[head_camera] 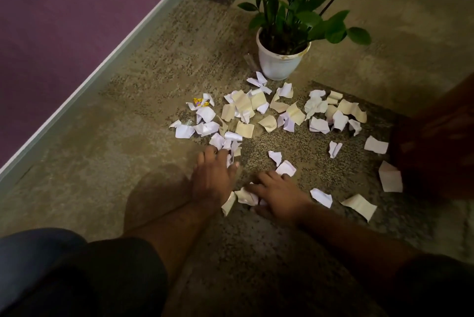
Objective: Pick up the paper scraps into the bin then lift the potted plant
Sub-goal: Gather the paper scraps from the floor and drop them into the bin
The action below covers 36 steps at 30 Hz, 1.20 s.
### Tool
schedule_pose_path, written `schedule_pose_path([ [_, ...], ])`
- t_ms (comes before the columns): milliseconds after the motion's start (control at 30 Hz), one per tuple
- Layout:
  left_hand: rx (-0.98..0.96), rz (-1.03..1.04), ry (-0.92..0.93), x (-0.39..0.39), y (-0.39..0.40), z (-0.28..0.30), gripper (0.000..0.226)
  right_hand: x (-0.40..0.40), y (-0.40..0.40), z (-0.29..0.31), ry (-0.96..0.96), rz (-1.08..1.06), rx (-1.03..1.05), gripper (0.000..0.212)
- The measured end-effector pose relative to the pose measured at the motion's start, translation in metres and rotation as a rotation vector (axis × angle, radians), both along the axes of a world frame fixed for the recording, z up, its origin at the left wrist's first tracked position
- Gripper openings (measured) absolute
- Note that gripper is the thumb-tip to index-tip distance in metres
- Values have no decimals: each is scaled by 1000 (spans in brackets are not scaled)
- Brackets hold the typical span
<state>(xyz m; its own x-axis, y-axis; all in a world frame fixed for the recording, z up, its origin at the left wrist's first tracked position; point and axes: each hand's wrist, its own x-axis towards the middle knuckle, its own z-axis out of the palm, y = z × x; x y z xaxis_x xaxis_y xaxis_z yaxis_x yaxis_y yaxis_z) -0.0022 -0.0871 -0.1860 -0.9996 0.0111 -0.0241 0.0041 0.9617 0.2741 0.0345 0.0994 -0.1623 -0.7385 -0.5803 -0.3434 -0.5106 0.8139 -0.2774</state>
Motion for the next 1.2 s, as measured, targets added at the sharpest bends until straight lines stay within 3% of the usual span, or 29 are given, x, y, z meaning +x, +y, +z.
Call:
schedule_pose_path([
  [67,73,42,10,-5,4,-1,29,-25,0,21,-117,14,-6,62],
  [133,136,73,37,-10,5,0,29,-53,0,50,-228,70,13,52],
  [267,237,126,5,-24,3,13,31,-88,12,101,-210,74,101,42],
  [367,269,111,58,-25,8,23,28,-77,49,118,-166,-47,-20,42],
  [467,304,7,84,-26,22,30,26,-36,101,101,-91,-261,-163,39],
  [600,344,-66,78,-26,51,36,26,40,156,45,113,-588,-210,51],
  [733,350,-138,126,-16,73,36,25,98,164,-11,127,-838,-111,86],
  [867,370,-130,114,-12,91,38,27,102,149,-31,131,-712,-50,104],
  [1033,406,-124,64,-16,99,39,31,70,130,-37,202,-426,-105,89],
  [1200,431,-30,80,-23,90,35,30,49,113,-43,263,-311,-152,80],
])
